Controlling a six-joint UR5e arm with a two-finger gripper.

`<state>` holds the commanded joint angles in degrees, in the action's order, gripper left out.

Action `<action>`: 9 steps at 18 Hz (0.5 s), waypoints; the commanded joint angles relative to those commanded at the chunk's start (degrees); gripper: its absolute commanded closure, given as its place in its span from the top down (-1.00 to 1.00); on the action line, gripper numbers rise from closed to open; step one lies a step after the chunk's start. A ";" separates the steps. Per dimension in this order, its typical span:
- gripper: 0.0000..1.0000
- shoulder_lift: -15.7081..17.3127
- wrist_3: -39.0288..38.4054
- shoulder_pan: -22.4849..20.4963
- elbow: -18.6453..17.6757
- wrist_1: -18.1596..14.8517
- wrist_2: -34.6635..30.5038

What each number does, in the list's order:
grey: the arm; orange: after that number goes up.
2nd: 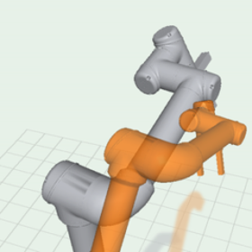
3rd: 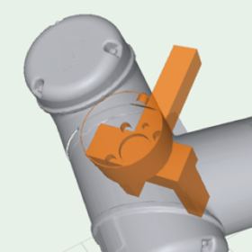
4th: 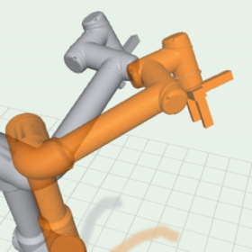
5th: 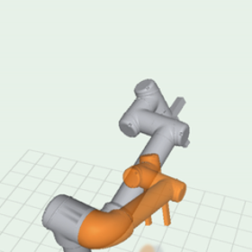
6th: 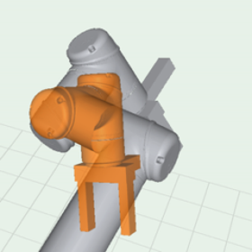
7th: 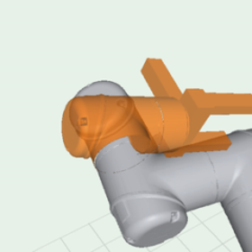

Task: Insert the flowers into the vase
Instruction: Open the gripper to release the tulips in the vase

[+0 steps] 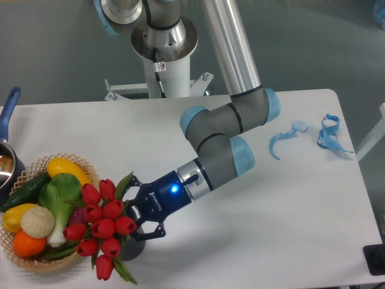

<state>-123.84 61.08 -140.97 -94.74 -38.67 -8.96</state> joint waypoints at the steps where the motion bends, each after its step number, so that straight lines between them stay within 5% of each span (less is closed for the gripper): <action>1: 1.00 0.44 0.17 -0.09 -0.09 0.00 -0.17; 9: 1.00 6.06 2.37 -0.70 -1.67 0.09 -14.65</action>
<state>-117.78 63.45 -141.68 -96.41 -38.58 -23.62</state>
